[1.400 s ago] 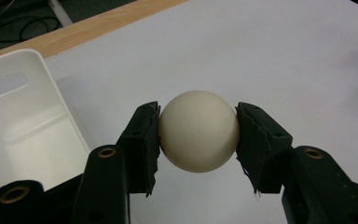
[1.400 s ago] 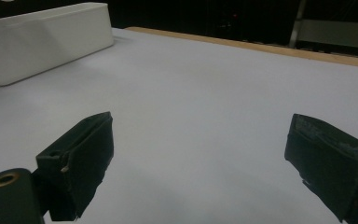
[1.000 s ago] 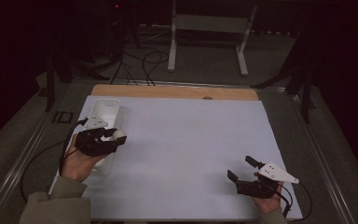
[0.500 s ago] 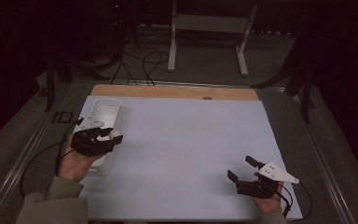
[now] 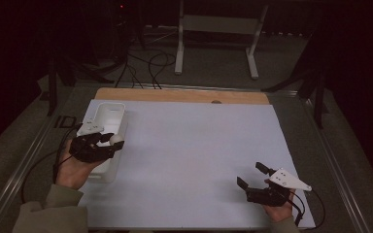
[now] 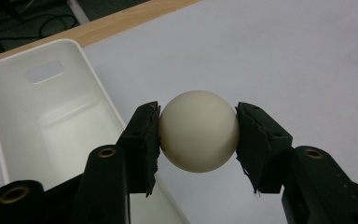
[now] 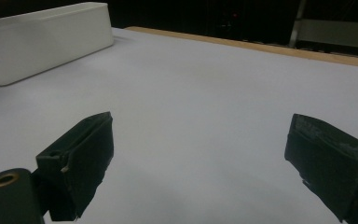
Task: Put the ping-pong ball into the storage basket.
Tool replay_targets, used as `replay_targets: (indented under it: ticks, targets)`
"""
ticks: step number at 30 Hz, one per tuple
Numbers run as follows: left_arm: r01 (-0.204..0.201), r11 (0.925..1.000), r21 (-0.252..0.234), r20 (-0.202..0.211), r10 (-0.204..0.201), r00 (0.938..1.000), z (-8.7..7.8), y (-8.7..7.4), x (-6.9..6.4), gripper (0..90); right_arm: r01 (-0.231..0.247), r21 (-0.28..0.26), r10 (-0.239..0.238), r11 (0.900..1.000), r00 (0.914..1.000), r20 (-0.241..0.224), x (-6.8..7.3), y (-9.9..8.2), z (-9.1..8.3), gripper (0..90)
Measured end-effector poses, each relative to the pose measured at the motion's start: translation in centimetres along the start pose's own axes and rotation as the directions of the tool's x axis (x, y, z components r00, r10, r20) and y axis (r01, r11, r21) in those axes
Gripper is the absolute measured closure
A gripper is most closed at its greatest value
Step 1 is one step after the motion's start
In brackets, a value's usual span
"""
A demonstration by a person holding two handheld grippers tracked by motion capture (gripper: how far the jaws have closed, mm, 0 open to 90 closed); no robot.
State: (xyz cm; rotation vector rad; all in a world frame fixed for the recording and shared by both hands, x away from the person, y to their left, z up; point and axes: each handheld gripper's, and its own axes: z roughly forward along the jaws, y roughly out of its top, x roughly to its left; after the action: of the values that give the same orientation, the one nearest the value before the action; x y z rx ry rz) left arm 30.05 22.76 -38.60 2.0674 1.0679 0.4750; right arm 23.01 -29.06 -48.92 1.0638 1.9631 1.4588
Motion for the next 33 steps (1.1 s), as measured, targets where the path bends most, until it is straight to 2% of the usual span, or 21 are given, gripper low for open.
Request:
replay_targets:
  ticks: [16, 33]
  targets:
    - [-0.005, 0.9999, 0.016, -0.019, 0.006, 0.9998, -0.4, -0.6, 0.9, 51.5, 0.003, 0.005, -0.003, 1.0000, 1.0000, 0.004, 0.0, 0.0, 0.1, 7.7]
    - [0.007, 0.9995, 0.030, -0.035, -0.006, 0.9994, -0.9, -1.1, 1.8, 51.5, 0.000, 0.008, -0.001, 1.0000, 1.0000, 0.006, 0.0, -0.1, 0.0, 7.7]
